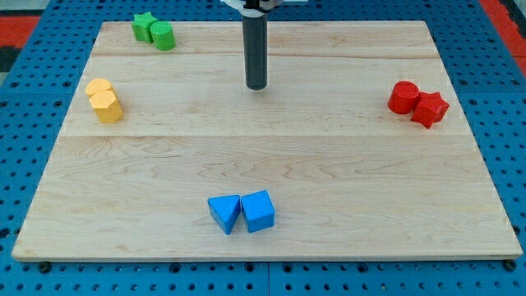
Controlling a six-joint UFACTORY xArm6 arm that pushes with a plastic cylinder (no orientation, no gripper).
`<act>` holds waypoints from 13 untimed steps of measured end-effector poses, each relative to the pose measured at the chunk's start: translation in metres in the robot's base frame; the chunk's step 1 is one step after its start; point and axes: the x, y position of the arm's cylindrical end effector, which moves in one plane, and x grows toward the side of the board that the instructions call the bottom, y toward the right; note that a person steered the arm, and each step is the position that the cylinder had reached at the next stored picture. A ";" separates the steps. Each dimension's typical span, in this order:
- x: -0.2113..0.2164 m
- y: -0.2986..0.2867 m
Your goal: Move your arm towards the bottom right of the green blocks
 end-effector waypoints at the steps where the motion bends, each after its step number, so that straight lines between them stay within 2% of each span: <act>1: 0.000 0.005; 13: 0.003 0.013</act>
